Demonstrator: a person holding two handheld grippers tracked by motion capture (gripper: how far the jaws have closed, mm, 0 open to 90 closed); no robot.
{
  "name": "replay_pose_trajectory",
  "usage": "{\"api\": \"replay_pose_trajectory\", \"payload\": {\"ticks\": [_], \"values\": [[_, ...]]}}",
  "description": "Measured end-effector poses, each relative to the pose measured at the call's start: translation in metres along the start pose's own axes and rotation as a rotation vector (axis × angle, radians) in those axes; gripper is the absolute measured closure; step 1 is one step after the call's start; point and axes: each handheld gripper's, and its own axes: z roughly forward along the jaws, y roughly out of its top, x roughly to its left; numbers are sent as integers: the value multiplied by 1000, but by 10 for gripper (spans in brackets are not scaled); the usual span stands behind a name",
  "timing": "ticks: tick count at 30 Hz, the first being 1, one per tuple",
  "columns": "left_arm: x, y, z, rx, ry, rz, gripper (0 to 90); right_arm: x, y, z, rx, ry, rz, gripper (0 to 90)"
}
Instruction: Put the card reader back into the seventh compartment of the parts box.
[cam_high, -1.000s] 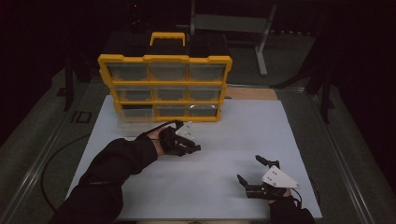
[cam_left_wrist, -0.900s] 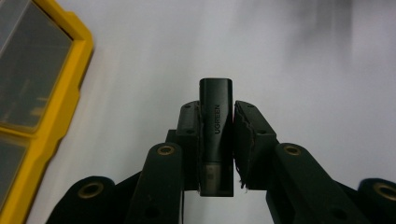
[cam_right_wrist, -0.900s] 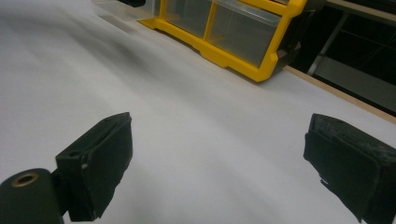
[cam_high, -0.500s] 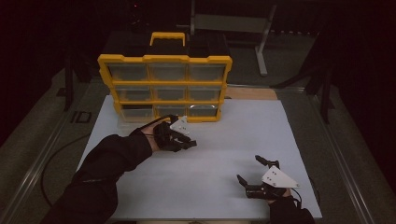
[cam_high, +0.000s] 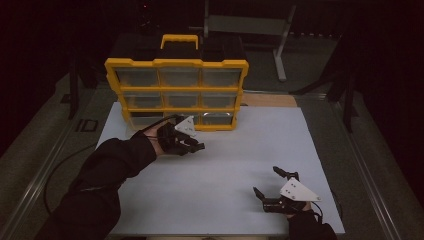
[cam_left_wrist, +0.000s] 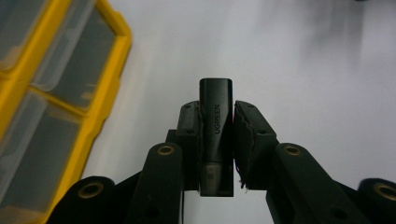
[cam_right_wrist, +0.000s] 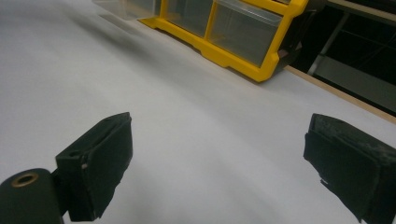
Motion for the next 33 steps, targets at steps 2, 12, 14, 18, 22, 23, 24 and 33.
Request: {"api": "replay_pose_trajectory", "payload": {"ticks": [2,12,14,18,22,23,24,33], "values": [[2,-1,-3,2,8,-5,732,0,0,0,0,0,0,80],[18,-7,-23,-7,55,-44,732,0,0,0,3,0,0,80],[20,-9,-27,-7,61,-48,732,0,0,0,3,0,0,80],[27,-14,-34,-9,76,-68,732,0,0,0,3,-1,-1,80],[31,-20,-40,-13,96,-88,732,0,0,0,3,-2,-1,80],[32,-21,-41,-11,100,-93,732,0,0,0,4,-2,-1,80],[34,-23,-43,-8,103,-99,732,0,0,0,4,-1,2,80],[45,-37,-55,3,140,-144,732,1,0,1,3,0,1,80]]}}
